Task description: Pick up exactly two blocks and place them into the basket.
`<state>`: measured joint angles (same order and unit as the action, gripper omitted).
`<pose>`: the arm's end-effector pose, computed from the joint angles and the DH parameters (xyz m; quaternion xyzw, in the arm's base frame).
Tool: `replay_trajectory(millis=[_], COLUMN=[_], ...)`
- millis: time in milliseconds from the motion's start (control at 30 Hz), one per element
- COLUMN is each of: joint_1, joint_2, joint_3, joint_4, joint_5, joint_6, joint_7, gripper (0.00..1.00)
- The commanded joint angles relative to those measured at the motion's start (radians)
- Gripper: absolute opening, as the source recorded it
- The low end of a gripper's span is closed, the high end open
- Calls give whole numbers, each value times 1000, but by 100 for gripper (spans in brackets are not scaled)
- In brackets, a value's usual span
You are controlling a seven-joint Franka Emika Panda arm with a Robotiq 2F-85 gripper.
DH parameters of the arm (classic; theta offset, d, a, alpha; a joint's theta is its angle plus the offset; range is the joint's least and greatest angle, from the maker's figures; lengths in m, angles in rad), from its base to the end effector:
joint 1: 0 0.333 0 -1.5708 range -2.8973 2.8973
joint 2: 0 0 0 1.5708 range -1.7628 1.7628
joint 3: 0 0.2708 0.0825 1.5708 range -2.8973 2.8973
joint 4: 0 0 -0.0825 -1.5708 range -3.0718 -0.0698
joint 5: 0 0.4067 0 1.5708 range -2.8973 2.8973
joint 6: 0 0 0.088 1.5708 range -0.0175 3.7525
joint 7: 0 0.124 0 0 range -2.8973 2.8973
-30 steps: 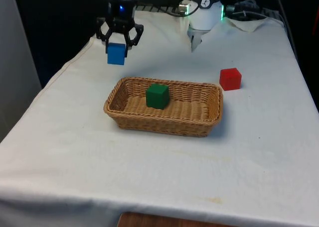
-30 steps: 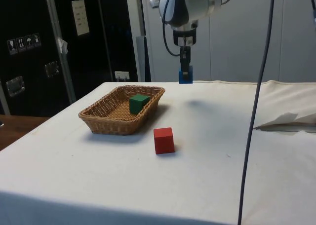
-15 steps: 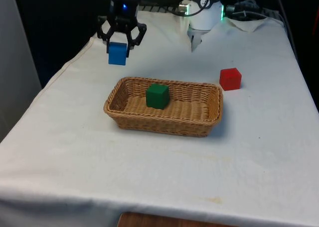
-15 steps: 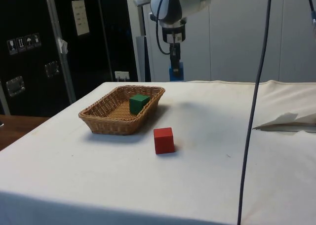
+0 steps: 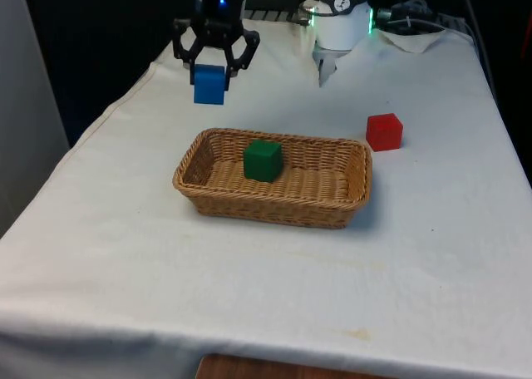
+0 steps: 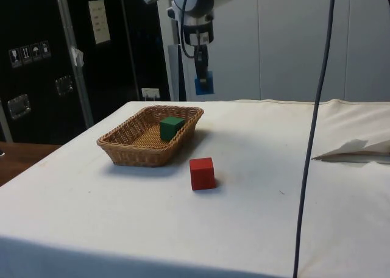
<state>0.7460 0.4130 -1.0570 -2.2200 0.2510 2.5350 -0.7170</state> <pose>0.5330 -0.1936 0.2190 0.9838 0.1317 0.0119 0.1207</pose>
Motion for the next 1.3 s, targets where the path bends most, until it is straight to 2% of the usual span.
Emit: replay_trajectory(millis=[0, 167, 200, 233, 367, 467, 500, 533, 733, 767, 800, 967, 1133, 1267], joint_1=[20, 28, 14, 28, 31, 30, 20, 29, 25, 19, 24, 22, 13, -1], joint_2=[-1, -18, -22, -20, -19, -16, -22, -15, -1, -6, 1, 15, 37, 75], joint_3=[-15, 0, 9, 4, 25, 41, 48, 48, 94, 98, 99, 127, 157, 185], joint_4=[11, 50, 47, 57, 89, 108, 103, 114, 161, 156, 166, 199, 235, 276], joint_5=[-24, -62, -53, -67, -73, -71, -64, -71, -67, -64, -67, -64, -56, -33], joint_6=[-28, -83, -72, -91, -124, -140, -132, -145, -180, -169, -183, -206, -229, -249], joint_7=[23, 66, 53, 73, 100, 114, 102, 119, 157, 151, 161, 187, 206, 212], gripper=[1, 1, 1, 1, 1, 1, 1, 1, 1, 1, 1, 1, 1, 1])
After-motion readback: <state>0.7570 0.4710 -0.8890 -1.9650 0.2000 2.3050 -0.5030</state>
